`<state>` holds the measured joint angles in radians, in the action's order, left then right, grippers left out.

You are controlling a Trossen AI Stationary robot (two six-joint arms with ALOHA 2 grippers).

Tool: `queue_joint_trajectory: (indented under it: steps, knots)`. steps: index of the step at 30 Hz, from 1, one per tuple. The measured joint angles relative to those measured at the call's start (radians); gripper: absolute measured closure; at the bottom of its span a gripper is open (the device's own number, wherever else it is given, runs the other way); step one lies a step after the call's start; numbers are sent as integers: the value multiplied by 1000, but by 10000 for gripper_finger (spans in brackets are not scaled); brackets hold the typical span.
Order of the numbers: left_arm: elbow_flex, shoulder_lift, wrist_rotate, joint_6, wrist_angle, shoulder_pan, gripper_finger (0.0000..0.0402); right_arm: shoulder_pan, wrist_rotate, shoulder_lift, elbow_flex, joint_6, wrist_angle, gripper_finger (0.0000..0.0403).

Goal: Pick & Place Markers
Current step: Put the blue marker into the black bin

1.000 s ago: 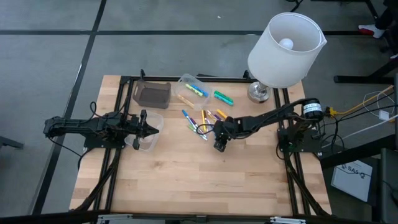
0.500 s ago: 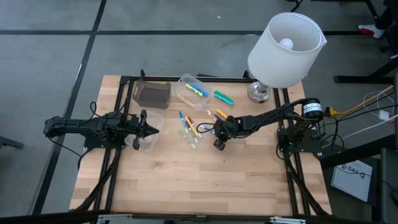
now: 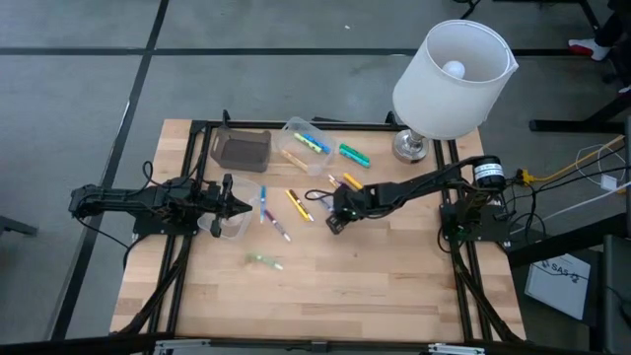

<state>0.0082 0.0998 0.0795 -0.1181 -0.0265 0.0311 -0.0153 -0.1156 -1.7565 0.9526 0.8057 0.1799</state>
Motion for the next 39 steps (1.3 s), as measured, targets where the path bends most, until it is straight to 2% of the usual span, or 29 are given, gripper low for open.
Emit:
queue_joint_trajectory:
  steps: [11, 19, 27, 39]
  knots:
    - [0, 0, 2, -14, -30, 0, 395, 20, -19, 2, 282, 112, 11, 372]
    - [0, 0, -5, -421, -99, 0, 395, 21, -98, 6, 466, 107, 21, 372]
    - [0, 0, -8, -550, -133, 0, 395, 5, -199, 6, 521, 111, 24, 371]
    - [0, 0, -14, -543, -136, 0, 384, -8, -207, 6, 522, 133, 11, 373]
